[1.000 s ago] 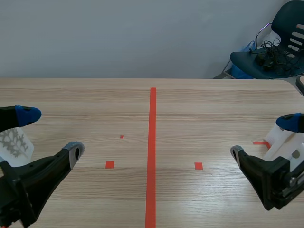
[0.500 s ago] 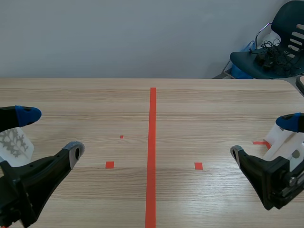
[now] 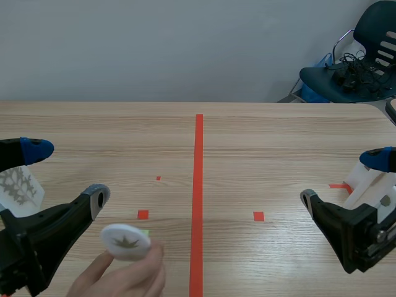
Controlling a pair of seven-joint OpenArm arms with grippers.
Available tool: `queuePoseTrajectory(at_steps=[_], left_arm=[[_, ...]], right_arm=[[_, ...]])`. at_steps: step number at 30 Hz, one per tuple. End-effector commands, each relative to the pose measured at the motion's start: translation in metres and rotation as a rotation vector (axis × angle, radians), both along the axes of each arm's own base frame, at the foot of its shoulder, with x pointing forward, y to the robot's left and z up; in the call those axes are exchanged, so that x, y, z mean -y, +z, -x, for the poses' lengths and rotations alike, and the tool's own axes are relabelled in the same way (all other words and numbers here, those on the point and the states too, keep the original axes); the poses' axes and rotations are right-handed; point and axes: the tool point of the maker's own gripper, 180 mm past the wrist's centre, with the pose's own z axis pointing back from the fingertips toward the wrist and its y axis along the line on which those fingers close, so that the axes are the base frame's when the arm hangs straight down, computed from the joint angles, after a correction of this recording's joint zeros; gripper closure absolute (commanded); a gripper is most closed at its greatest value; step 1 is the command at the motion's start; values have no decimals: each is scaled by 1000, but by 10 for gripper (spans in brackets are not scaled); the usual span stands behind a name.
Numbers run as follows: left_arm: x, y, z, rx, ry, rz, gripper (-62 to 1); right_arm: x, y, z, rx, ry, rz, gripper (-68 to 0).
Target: Do the leaf sorting experiment
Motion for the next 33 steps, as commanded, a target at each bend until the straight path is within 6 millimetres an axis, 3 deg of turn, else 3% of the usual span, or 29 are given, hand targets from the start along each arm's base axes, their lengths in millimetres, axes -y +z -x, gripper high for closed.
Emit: queuePoseTrajectory(at_steps=[1,27,33], left_arm=[[2,8,-1,24,-3,20,-623],[2,8,-1,22,-3,18,-623],[2,8,-1,22,-3,18,-623]], right_arm=[[-3,12,-5,40,11,-13,-679],[-3,11,-5,39,10,-11,-679],[-3,20,-17,72,8,-5,-679]])
